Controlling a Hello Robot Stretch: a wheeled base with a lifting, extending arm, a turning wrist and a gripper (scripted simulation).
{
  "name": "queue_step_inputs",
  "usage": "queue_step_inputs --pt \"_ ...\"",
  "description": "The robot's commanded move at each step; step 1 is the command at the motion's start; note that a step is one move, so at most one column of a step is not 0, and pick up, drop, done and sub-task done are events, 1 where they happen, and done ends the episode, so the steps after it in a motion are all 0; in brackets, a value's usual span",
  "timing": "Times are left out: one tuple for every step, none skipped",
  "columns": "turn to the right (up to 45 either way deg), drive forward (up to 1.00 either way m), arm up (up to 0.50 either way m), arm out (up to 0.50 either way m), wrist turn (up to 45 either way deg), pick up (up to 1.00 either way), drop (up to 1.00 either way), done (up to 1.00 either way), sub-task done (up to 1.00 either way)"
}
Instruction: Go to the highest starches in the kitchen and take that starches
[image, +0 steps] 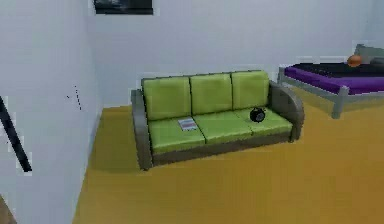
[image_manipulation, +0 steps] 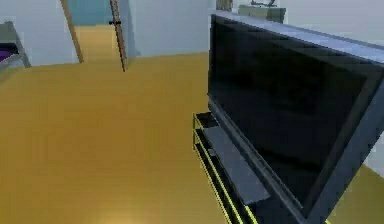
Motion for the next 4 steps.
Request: queue_step_inputs --pt "-39.0 0.0 0.0 0.0 0.0 0.0 0.0 0.0 0.0" --pt "0.0 0.45 0.0 0.0 0.0 0.0 0.0 0.0 0.0" --pt "-45.0 0.0 0.0 0.0 0.0 0.0 0.0 0.0 0.0" --pt "-18.0 0.0 0.0 0.0 0.0 0.0 0.0 0.0 0.0"
